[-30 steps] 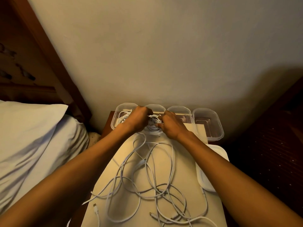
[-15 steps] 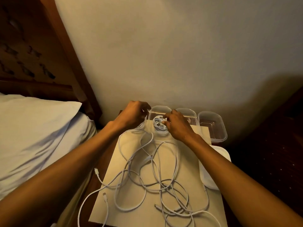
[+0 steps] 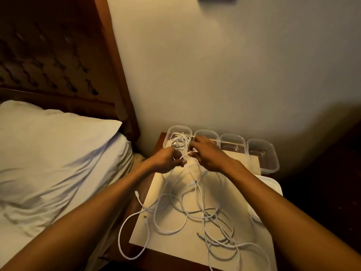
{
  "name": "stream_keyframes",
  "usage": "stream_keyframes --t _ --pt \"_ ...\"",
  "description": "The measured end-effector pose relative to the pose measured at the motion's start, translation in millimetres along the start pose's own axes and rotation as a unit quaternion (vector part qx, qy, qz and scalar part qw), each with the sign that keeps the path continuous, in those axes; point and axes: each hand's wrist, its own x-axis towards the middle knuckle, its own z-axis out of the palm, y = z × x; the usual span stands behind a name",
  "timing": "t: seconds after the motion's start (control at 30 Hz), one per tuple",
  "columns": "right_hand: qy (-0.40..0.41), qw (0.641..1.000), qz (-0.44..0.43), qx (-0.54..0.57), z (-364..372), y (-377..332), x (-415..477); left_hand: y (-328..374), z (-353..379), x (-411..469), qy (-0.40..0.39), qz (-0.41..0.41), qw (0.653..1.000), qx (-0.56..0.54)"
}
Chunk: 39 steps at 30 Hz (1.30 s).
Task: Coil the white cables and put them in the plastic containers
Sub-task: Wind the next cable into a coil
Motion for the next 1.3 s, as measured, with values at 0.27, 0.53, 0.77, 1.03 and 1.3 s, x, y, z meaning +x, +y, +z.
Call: stream_keyframes --t 0.27,0.53,0.77,1.03,1.3 --pt "0.132 0.969 0.037 0.207 -108.0 -56.8 -23.4 85.9 -96.6 -64.5 0.092 0.047 0.978 -0.181" --pt "0.218 0.922 0.18 0.265 -179.2 -105.6 -57.0 177.8 -147.7 -113.4 0.179 0.041 0.919 -0.348" --pt "-0.207 0.835 0.065 0.506 -212.4 -125.3 -115.0 237.7 -152.0 -131.3 0.114 0.03 0.85 -0.513" --pt "0.183 0.909 0.114 0.357 -249.0 -117.5 -137.7 236.4 -146.7 -121.0 0.153 -0.02 0.898 -0.411" --pt "0.331 0.922 0.076 0.184 -293.0 -119.1 -124.8 240.0 -145.9 -126.2 0.16 0.098 0.958 -0.218"
